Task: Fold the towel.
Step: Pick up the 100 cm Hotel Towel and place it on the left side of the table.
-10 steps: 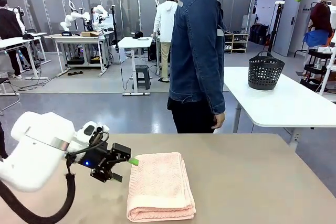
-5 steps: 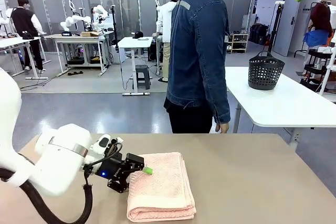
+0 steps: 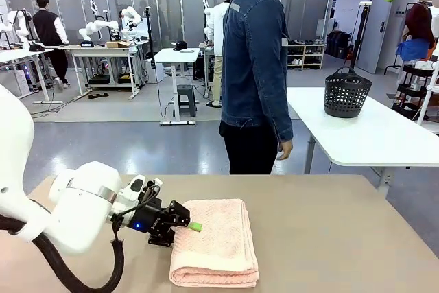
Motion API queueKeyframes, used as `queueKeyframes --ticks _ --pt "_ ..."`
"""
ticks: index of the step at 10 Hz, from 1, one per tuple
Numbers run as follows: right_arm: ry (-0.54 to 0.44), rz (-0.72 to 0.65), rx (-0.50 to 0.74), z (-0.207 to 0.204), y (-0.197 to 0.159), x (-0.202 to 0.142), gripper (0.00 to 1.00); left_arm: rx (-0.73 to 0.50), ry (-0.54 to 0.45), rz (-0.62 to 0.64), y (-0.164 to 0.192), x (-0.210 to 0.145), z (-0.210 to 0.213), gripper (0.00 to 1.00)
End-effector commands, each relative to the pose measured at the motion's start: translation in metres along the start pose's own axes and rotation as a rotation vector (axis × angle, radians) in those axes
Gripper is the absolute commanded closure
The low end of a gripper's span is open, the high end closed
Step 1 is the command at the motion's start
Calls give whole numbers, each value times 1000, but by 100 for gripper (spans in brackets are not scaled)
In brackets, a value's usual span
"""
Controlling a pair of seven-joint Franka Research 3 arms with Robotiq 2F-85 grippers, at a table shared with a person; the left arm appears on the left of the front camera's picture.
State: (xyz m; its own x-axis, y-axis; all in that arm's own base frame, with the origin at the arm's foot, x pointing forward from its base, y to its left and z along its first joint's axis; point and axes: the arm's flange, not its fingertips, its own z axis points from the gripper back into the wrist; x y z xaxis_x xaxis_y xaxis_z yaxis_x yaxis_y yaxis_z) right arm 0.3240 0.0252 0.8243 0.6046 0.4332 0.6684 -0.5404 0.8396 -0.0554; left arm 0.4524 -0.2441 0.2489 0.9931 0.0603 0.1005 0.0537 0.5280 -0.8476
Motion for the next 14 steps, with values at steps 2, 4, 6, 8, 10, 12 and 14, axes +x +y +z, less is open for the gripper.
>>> queueKeyframes --ticks 2,4,6,8,10,12,14 --pt "9 -5 -1 1 0 1 0 -47 -34 -17 -1 4 8 100" --pt "9 -5 -1 1 0 1 0 -60 -42 0 7 11 33 100" --pt "9 -5 -1 1 0 1 0 -42 -5 4 16 18 63 100" --pt "9 -5 -1 1 0 1 0 35 19 -10 34 27 120 98" --pt "9 -5 -1 1 0 1 0 113 31 -47 56 31 177 98" --pt "9 -5 -1 1 0 1 0 139 22 -71 81 35 244 98" --pt "9 -5 -1 1 0 1 0 226 17 -60 108 36 301 98"
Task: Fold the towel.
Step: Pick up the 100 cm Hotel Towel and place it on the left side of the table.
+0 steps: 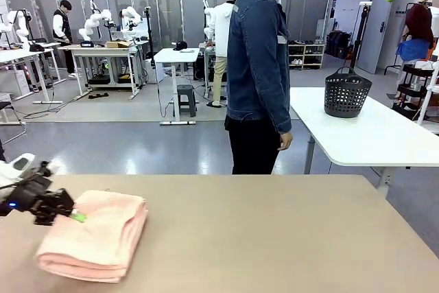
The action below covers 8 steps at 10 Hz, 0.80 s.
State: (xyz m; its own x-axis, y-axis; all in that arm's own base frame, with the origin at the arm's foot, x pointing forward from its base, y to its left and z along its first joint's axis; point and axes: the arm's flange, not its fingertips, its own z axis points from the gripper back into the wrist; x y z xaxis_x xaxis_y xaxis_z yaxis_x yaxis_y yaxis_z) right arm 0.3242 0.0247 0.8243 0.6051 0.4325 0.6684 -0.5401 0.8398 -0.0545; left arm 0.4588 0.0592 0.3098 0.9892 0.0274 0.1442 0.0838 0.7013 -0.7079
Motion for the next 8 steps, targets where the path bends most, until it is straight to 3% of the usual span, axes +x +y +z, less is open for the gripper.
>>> queueKeyframes --ticks 1,3,6,7,8 --pt "9 -4 -1 1 0 1 0 47 42 -26 18 6 31 98" --pt "9 -4 -1 1 0 1 0 108 3 7 43 11 61 98" --pt "9 -4 -1 1 0 1 0 145 13 -10 51 18 76 98" --pt "9 -4 -1 1 0 1 0 179 19 6 50 19 75 36" --pt "9 -4 -1 1 0 1 0 173 6 16 48 20 75 31"
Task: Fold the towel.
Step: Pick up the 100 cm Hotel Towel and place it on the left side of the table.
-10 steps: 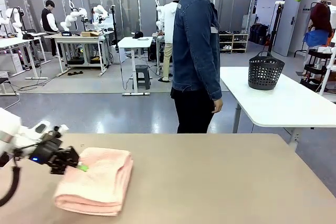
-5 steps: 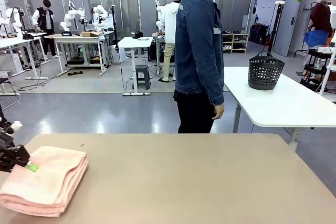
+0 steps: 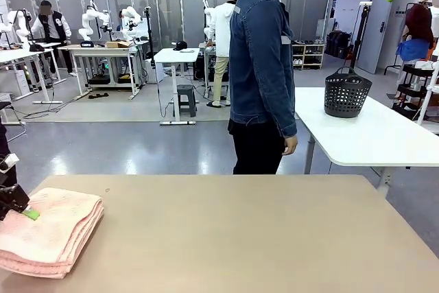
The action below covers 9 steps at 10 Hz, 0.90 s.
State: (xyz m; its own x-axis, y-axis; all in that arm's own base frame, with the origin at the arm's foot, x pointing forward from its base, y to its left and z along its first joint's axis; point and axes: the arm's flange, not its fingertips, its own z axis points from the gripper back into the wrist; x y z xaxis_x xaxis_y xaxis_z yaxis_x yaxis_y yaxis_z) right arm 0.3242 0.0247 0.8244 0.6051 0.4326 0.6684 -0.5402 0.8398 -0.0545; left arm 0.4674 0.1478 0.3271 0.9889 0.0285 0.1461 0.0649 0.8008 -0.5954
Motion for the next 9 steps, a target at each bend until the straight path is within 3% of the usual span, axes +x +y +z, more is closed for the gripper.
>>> queueKeyframes --ticks 1,3,4,5,9 --pt "9 -4 -1 1 0 1 0 32 0 21 -6 6 3 0" --pt "9 -4 -1 1 0 1 0 101 -39 33 -17 0 11 0" --pt "9 -4 -1 1 0 1 0 167 -64 47 -25 -4 18 9" --pt "9 -4 -1 1 0 1 0 180 -75 51 -31 -7 22 0" --pt "9 -4 -1 1 0 1 0 225 -117 29 -62 -23 22 0"
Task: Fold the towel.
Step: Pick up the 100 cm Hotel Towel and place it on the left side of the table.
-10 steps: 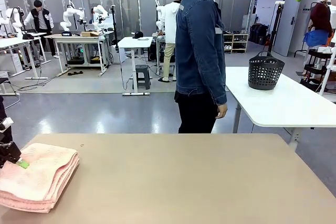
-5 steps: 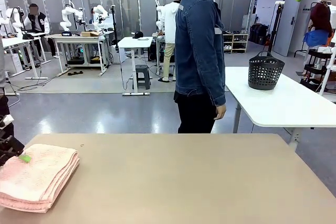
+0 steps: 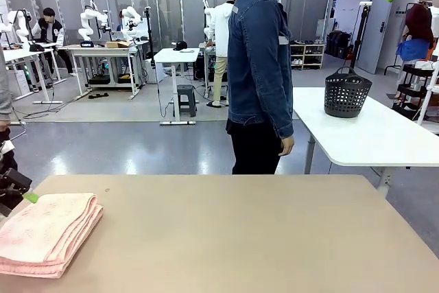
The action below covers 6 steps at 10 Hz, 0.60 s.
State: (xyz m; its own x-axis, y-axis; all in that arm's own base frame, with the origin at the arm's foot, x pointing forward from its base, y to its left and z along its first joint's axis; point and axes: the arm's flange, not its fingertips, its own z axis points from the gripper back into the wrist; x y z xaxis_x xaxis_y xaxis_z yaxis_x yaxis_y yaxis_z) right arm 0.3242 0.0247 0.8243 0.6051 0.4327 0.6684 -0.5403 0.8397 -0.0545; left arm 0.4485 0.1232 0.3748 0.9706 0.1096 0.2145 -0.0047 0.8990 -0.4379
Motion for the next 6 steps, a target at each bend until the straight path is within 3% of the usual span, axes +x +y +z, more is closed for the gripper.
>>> queueKeyframes --ticks 1,6 --pt "9 -4 -1 1 0 1 0 -5 8 9 9 6 -1 0" --pt "9 -4 -1 1 0 1 0 -5 8 9 9 6 -1 0"
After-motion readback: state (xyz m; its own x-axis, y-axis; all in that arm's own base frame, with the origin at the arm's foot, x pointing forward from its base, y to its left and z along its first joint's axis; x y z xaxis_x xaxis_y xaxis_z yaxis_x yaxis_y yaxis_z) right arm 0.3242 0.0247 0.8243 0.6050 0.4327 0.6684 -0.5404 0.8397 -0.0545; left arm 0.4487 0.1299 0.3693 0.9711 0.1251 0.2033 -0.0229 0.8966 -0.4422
